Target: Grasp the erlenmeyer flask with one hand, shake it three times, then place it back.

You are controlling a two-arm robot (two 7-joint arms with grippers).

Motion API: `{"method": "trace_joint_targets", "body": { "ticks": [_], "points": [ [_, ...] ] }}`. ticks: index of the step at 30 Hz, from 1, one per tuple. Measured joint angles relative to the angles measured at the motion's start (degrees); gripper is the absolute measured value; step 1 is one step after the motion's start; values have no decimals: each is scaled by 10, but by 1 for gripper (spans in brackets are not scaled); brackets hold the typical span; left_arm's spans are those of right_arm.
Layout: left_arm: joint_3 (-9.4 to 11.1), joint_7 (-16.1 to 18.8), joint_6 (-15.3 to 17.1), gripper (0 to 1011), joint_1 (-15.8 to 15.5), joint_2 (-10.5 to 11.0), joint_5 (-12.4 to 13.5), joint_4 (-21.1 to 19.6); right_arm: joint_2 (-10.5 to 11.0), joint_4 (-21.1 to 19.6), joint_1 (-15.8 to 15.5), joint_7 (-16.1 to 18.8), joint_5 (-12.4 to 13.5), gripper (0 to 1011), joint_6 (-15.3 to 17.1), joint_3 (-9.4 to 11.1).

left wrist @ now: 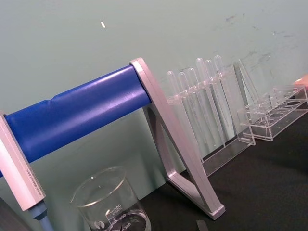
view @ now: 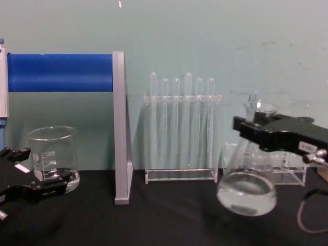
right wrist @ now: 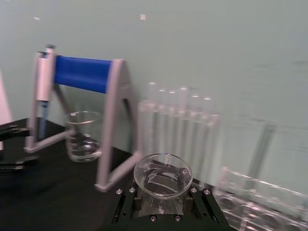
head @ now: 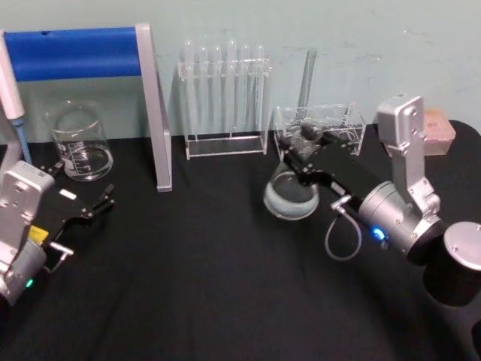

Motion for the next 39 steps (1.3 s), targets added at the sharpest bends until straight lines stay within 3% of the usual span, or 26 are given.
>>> {"method": "trace_joint_targets", "body": {
  "ticks": [14, 23, 39],
  "points": [
    [0, 0, 0, 1001, 0, 0, 0, 0, 16, -64, -38, 38, 23, 449, 12, -50],
    [0, 0, 0, 1001, 0, 0, 0, 0, 39, -96, -55, 60, 38, 449, 15, -76],
    [0, 0, 0, 1001, 0, 0, 0, 0, 60, -109, -58, 68, 49, 449, 10, -100]
  ]
}}
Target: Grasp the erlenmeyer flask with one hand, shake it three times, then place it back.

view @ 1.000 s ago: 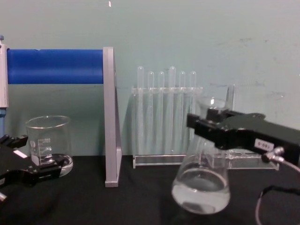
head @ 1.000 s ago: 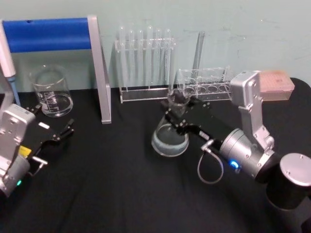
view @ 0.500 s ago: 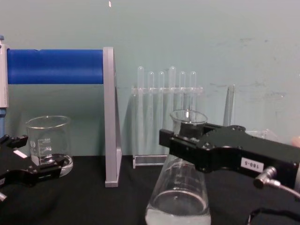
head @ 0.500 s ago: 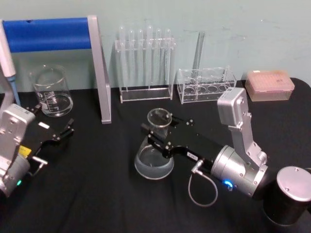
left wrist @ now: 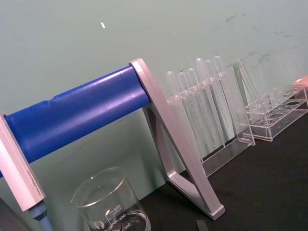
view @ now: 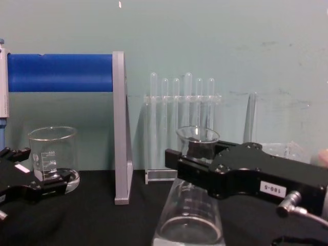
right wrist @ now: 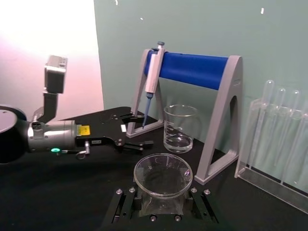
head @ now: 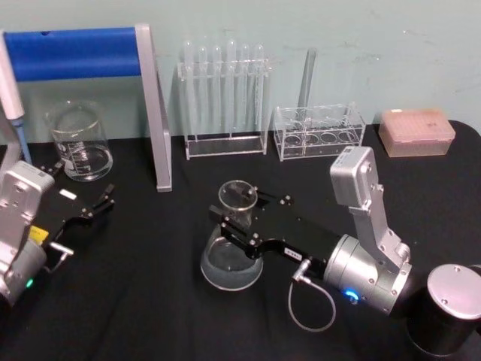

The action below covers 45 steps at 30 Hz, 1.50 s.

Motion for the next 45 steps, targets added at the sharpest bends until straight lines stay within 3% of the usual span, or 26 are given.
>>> {"method": "trace_joint_targets", "body": {
  "ticks": [10, 26, 39, 45],
  "points": [
    [0, 0, 0, 1001, 0, 0, 0, 0, -8, 30, 19, -28, -1, 449, -3, 18],
    [0, 0, 0, 1001, 0, 0, 0, 0, -32, 99, 58, -79, -20, 449, -14, 77],
    [0, 0, 0, 1001, 0, 0, 0, 0, -45, 136, 77, -102, -35, 449, -15, 117],
    [0, 0, 0, 1001, 0, 0, 0, 0, -50, 141, 79, -104, -41, 449, -15, 126]
  ]
}}
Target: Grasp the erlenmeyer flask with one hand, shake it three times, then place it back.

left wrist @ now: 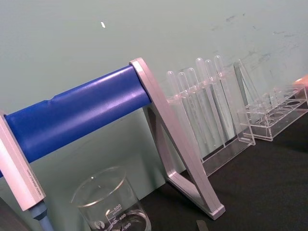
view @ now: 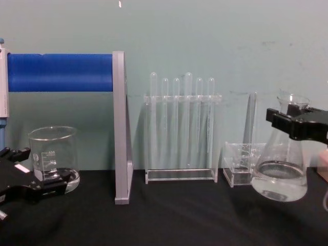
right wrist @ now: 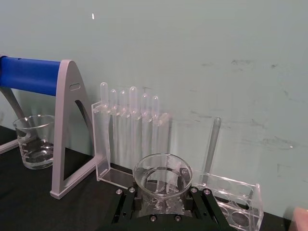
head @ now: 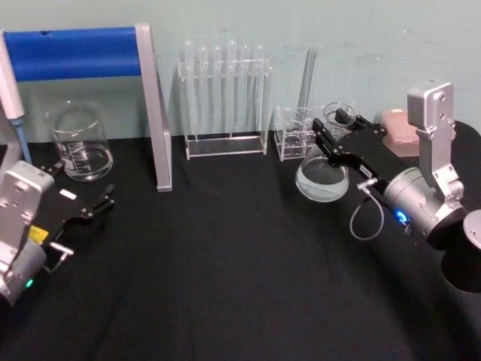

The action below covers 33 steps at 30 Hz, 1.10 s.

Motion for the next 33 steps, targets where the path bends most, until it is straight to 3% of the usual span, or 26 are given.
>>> {"method": "trace_joint_targets", "body": {
  "ticks": [12, 24, 33],
  "points": [
    [0, 0, 0, 1001, 0, 0, 0, 0, -5, -15, -10, 16, -7, 449, 8, -4],
    [0, 0, 0, 1001, 0, 0, 0, 0, -5, -63, -39, 50, 5, 449, 22, -44],
    [0, 0, 0, 1001, 0, 0, 0, 0, 9, -91, -57, 72, 11, 449, 24, -75]
  ]
}}
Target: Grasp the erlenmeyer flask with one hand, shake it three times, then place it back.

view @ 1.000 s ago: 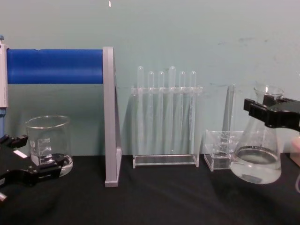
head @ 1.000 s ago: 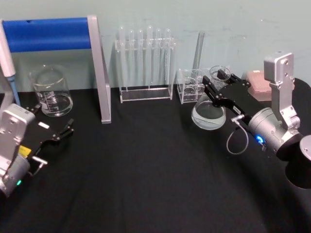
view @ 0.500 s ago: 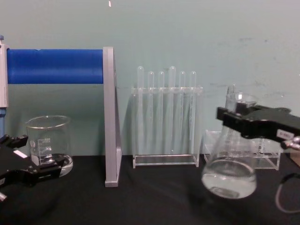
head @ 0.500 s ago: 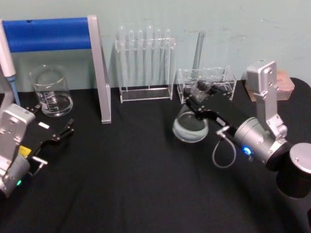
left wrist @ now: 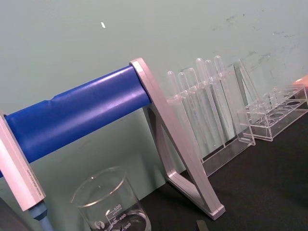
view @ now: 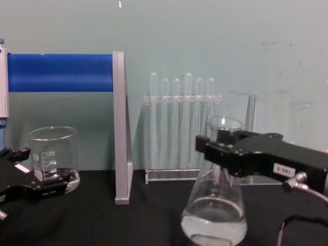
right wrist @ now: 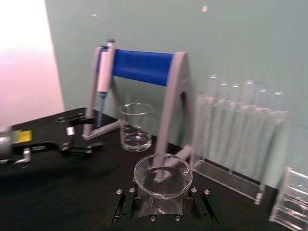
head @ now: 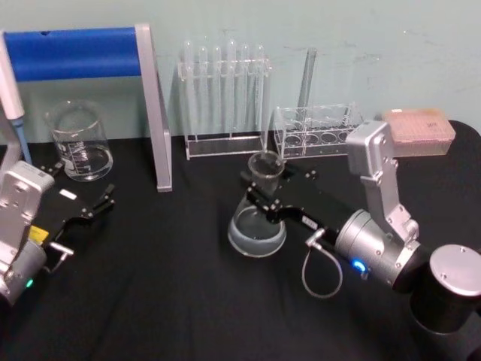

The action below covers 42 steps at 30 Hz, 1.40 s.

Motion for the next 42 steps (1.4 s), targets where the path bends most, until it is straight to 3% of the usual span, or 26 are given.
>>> {"method": "trace_joint_targets", "body": {
  "ticks": [9, 24, 32, 42],
  "points": [
    [0, 0, 0, 1001, 0, 0, 0, 0, 18, -28, -15, 17, 12, 449, 1, -25],
    [0, 0, 0, 1001, 0, 0, 0, 0, 35, -47, -25, 28, 21, 449, -3, -47],
    [0, 0, 0, 1001, 0, 0, 0, 0, 33, -37, -16, 14, 24, 449, -3, -41],
    [0, 0, 0, 1001, 0, 0, 0, 0, 22, -1, 8, -18, 21, 449, -8, -9]
  ]
}}
